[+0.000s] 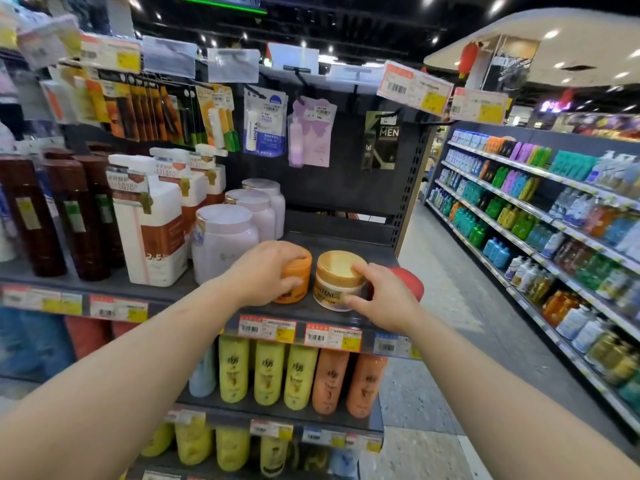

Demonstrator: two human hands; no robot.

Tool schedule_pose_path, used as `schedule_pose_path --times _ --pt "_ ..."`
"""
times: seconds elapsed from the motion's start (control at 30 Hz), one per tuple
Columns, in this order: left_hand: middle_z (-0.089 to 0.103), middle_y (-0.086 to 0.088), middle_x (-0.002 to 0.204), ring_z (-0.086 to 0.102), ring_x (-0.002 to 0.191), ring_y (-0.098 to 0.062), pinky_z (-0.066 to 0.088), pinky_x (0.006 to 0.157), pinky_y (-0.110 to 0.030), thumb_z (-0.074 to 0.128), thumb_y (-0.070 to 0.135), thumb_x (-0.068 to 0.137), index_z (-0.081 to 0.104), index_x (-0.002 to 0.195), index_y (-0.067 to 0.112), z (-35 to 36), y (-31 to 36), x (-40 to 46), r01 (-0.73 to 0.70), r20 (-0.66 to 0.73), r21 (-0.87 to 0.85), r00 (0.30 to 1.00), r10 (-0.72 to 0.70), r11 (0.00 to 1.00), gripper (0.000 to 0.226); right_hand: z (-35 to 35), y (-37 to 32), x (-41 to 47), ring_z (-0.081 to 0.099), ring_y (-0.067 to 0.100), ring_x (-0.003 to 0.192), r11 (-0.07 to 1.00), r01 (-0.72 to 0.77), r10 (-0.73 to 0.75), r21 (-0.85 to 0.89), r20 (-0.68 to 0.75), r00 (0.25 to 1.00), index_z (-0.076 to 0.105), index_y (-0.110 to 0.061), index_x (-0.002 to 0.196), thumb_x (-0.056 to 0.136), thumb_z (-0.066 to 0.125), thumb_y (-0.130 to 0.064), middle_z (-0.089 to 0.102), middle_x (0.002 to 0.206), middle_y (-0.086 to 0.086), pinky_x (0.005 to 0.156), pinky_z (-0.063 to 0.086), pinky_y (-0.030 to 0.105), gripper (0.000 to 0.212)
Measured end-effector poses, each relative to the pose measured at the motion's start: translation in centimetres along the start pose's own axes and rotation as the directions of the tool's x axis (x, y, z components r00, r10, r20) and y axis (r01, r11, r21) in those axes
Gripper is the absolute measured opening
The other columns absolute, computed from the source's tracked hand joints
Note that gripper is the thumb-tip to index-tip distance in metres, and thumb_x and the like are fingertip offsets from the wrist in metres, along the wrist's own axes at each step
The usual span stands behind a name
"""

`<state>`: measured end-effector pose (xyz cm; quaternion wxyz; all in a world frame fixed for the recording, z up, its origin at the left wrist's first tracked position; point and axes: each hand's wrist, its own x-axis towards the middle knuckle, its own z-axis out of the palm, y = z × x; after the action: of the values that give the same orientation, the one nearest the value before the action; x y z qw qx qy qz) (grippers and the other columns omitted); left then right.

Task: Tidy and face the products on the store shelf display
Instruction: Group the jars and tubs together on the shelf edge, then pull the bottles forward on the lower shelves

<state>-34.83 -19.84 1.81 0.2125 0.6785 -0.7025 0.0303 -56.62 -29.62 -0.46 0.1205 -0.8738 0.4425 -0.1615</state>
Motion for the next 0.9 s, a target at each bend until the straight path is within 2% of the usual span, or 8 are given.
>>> schedule_pose_path --times 0.1,0.2,0.3,0.43,0.53,0.73,0.9 --pt "0.047 0.0 0.144 0.04 0.133 -0.018 0.028 0.111 -0.032 0.067 0.034 0.085 0.047 0.138 0.021 0.9 0.5 -1.0 -0.019 -0.085 -0.032 0.996 0.016 0.999 0.058 0.7 -0.3 -1.3 0.027 0.025 0.143 0.999 -0.01 0.008 -0.049 -0.049 0.999 0.028 -0.028 0.149 0.085 0.063 -0.048 0.03 0.156 0.005 0.115 0.028 0.04 0.076" --pt "0.042 -0.004 0.147 0.035 0.136 -0.022 0.025 0.114 -0.036 0.068 0.034 0.085 0.048 0.138 0.019 1.7 1.2 -2.5 0.001 -0.124 -0.009 0.992 -0.002 1.0 0.059 1.3 -0.7 -2.9 0.024 0.025 0.144 0.998 -0.017 0.01 -0.065 -0.095 0.995 0.028 -0.027 0.15 0.084 0.064 -0.048 0.027 0.157 0.008 0.116 0.023 0.039 0.078" --pt "0.039 -0.006 0.149 0.034 0.137 -0.024 0.026 0.114 -0.039 0.068 0.037 0.084 0.047 0.139 0.021 2.1 1.8 -4.2 0.03 -0.127 0.009 0.991 -0.029 1.0 0.061 1.6 -1.3 -4.6 0.022 0.027 0.144 1.0 -0.013 0.012 -0.009 -0.09 0.996 0.027 -0.029 0.15 0.083 0.066 -0.047 0.026 0.157 0.008 0.116 0.023 0.04 0.079" --pt "0.036 -0.004 0.151 0.029 0.14 -0.022 0.019 0.115 -0.034 0.066 0.037 0.086 0.044 0.141 0.024 1.4 3.4 -7.0 0.086 -0.148 0.01 0.985 -0.083 0.996 0.061 1.5 -2.2 -6.9 0.028 0.023 0.141 0.997 0.066 -0.064 0.031 -0.076 0.995 0.03 -0.025 0.149 0.084 0.067 -0.045 0.034 0.152 0.002 0.116 0.027 0.039 0.077" --pt "0.033 0.001 0.153 0.024 0.142 -0.02 0.015 0.116 -0.032 0.064 0.04 0.087 0.041 0.143 0.028 1.1 5.1 -9.4 0.135 -0.124 0.011 0.983 -0.133 0.991 0.062 1.5 -2.7 -8.9 0.025 0.022 0.143 0.996 0.076 -0.074 0.05 -0.039 0.997 0.03 -0.027 0.149 0.085 0.063 -0.046 0.03 0.156 0.001 0.117 0.025 0.04 0.075" --pt "0.033 0.002 0.153 0.023 0.143 -0.02 0.014 0.117 -0.035 0.062 0.042 0.088 0.039 0.144 0.027 1.2 7.3 -15.6 0.188 -0.075 0.029 0.98 -0.186 0.982 0.062 3.0 -3.7 -13.1 0.03 0.022 0.14 0.992 0.098 -0.102 0.085 0.045 0.994 0.033 -0.025 0.147 0.085 0.065 -0.044 0.036 0.152 0.001 0.115 0.028 0.039 0.072" --pt "0.028 0.005 0.155 0.017 0.145 -0.019 0.014 0.118 -0.036 0.059 0.043 0.09 0.035 0.145 0.03 1.4 5.5 -21.8 0.351 0.003 -0.005 0.936 -0.351 0.936 0.062 5.3 -5.6 -15.6 0.029 0.022 0.142 0.984 0.089 -0.118 0.154 0.19 0.975 0.031 -0.027 0.148 0.086 0.064 -0.045 0.033 0.154 -0.001 0.115 0.029 0.039 0.072"
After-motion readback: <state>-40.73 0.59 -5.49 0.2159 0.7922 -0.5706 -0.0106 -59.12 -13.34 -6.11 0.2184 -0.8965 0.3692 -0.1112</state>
